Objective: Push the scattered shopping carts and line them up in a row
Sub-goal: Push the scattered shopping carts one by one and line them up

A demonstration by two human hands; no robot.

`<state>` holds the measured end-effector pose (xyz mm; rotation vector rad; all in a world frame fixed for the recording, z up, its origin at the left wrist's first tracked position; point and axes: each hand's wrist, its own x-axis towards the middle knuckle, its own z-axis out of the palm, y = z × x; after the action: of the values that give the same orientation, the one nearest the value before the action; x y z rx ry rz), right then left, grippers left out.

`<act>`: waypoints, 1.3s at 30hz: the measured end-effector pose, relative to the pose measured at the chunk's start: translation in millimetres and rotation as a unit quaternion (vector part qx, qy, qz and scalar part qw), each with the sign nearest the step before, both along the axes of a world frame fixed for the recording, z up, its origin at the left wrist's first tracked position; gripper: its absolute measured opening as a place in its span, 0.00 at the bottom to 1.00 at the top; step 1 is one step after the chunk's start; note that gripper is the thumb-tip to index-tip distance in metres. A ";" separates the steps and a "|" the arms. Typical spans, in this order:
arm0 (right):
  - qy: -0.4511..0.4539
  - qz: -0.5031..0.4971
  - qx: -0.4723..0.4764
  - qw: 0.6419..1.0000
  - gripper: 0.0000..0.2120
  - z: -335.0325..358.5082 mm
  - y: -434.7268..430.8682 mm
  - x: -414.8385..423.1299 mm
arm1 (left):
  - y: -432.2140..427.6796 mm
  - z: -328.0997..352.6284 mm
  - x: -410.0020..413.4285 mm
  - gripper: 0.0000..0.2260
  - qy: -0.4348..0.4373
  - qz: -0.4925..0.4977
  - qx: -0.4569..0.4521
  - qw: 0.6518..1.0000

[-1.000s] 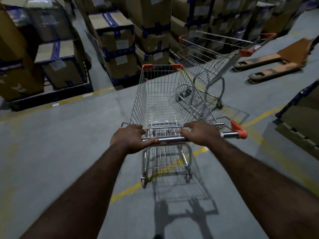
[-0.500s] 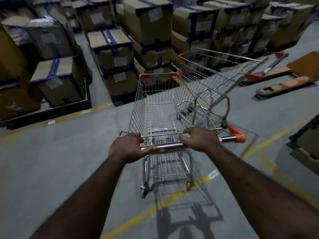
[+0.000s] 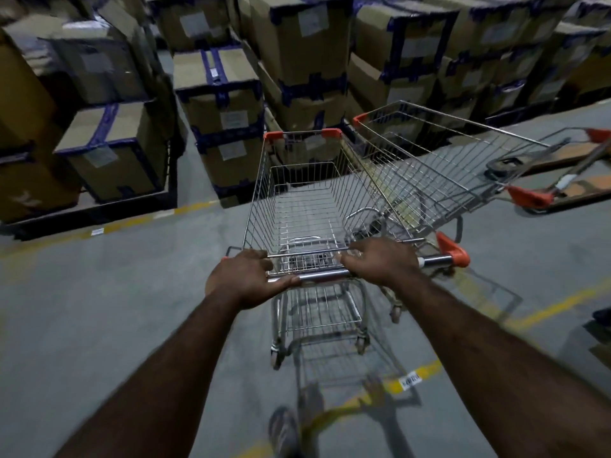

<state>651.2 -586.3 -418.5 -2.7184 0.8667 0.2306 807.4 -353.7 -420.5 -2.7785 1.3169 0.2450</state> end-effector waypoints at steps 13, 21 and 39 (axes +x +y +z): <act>-0.017 0.015 0.001 1.000 0.42 3.3 -150.4 134.5 | -141.7 -3.7 120.2 0.46 0.001 0.022 -0.001 1.000; 0.046 0.066 -0.080 0.994 0.32 -3.0 -229.7 202.6 | -208.2 -7.9 165.1 0.50 0.005 0.045 0.014 0.999; 0.047 0.059 -0.110 0.991 0.31 -3.4 -323.6 276.1 | -287.3 -11.8 167.0 0.53 0.019 0.169 -0.018 0.985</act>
<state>927.3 -909.9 -421.9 -2.9906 0.7976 0.3051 974.3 -640.9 -432.3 -3.0298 0.8545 0.2929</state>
